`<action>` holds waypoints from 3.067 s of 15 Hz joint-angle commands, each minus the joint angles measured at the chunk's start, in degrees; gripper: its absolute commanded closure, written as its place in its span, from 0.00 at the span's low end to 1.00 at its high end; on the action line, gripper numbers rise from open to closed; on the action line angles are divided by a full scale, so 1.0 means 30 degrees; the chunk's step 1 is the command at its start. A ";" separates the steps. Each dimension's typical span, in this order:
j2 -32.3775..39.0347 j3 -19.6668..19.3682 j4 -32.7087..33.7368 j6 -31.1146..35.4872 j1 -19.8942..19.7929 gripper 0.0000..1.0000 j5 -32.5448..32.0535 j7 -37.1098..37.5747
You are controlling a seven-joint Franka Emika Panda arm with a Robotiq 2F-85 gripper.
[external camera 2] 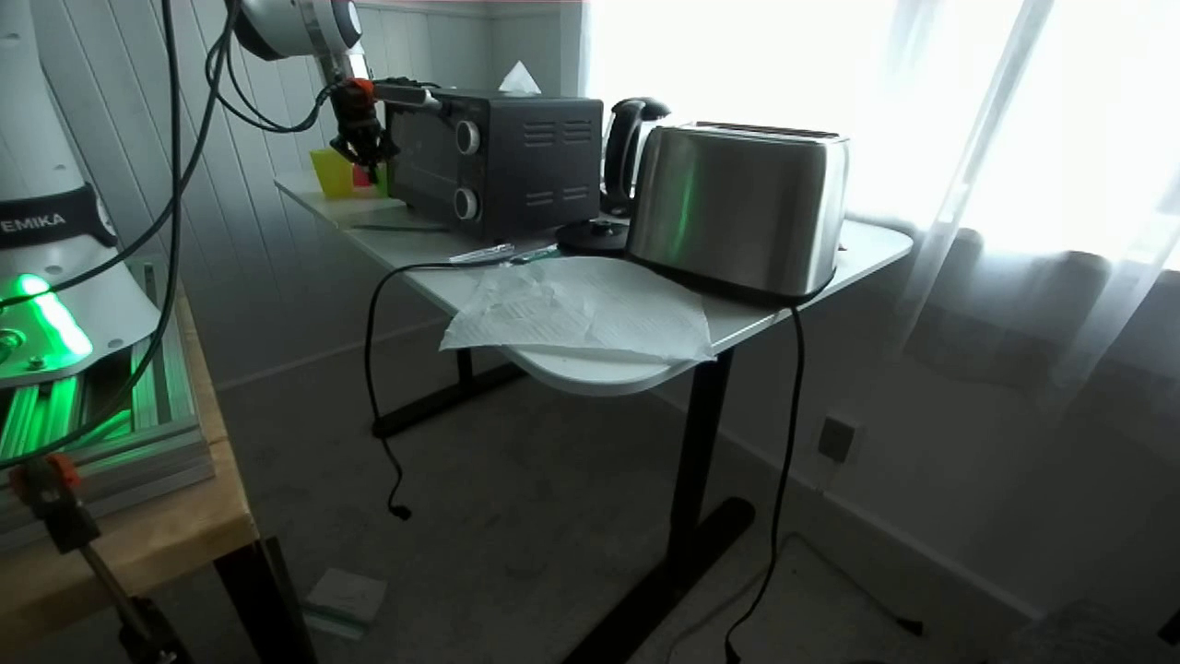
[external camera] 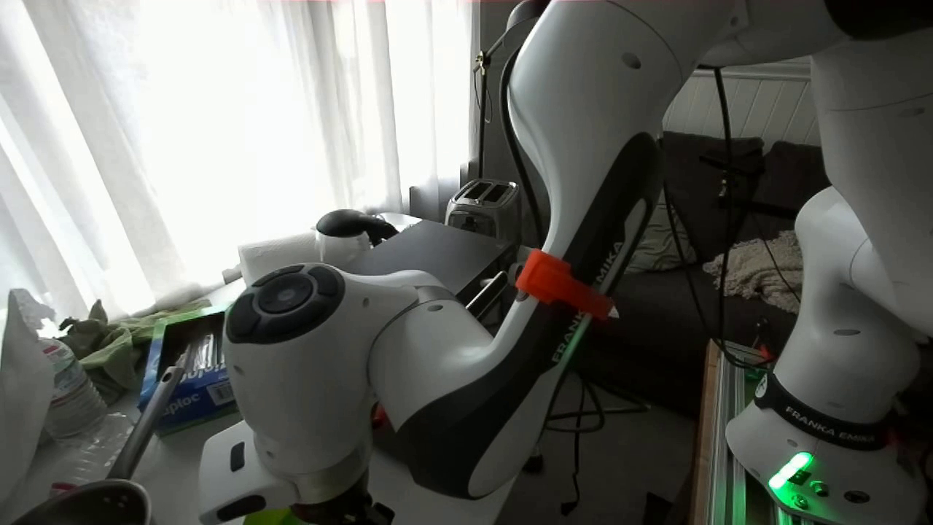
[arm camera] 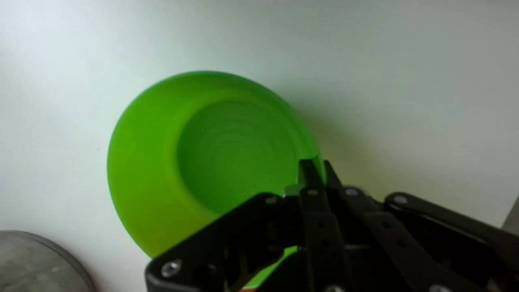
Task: Put the green bowl inside the red bowl and yellow cup in the green bowl and then lift them and put the on the microwave
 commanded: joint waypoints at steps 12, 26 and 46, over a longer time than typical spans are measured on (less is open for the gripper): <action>-0.3220 0.0094 -0.0233 -0.0094 0.0588 0.99 -0.2460 0.1918; 0.0183 0.1828 0.3190 -0.0329 0.1923 0.99 -0.1361 0.0934; 0.1994 0.0927 0.4417 0.0077 0.1958 0.36 -0.1567 0.1177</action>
